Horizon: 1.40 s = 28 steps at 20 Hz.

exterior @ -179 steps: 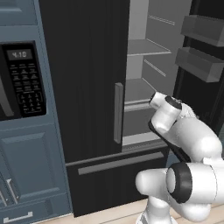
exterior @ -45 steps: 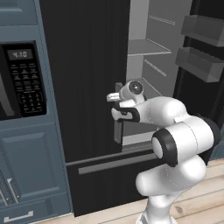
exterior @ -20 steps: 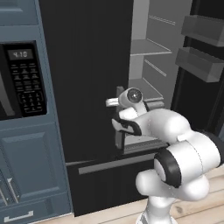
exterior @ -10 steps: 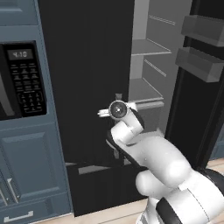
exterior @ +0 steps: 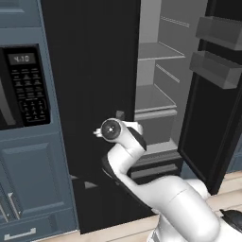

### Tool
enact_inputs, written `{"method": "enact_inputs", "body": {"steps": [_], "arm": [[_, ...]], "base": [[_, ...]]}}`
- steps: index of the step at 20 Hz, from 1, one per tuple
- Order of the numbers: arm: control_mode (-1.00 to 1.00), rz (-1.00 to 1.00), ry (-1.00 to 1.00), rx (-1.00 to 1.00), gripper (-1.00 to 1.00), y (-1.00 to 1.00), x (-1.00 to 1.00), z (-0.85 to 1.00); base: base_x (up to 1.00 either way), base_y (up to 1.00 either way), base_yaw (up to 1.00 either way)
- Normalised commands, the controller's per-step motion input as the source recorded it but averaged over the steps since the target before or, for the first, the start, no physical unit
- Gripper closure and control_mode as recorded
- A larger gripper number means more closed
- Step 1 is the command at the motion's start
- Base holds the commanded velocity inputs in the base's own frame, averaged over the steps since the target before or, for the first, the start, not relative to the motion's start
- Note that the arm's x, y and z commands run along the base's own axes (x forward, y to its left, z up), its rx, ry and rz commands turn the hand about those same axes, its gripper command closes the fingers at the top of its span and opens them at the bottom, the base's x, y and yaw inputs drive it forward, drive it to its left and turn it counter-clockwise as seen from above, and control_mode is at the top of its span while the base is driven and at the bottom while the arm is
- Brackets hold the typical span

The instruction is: Retrieve the butter from the fridge and place it on a plate on the dining table. Then retrieve the butter knife by the fridge and place it near the plate.

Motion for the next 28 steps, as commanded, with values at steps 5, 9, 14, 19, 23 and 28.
{"method": "enact_inputs", "body": {"steps": [5, 9, 14, 19, 23, 28], "arm": [[-1.0, -0.1, 0.1, 0.0, 1.0, 0.46, -0.44, 0.0], [-1.0, -0.09, 0.08, -0.01, 1.0, 0.56, -0.31, 0.0], [-1.0, -0.15, 0.03, -0.02, -1.0, 0.46, -0.11, 0.0], [-1.0, -0.04, 0.01, -0.01, -1.0, 0.29, 0.0, 0.0], [-1.0, -0.01, 0.0, -0.03, -1.0, 0.28, 0.01, 0.0], [-1.0, -0.08, 0.0, -0.03, -1.0, 0.25, -0.03, 0.0]], "base": [[0.0, 0.0, 0.0], [0.0, 0.0, 0.0], [0.0, 0.0, 0.0], [0.0, 0.0, 0.0], [0.0, 0.0, 0.0], [0.0, 0.0, 0.0]]}}
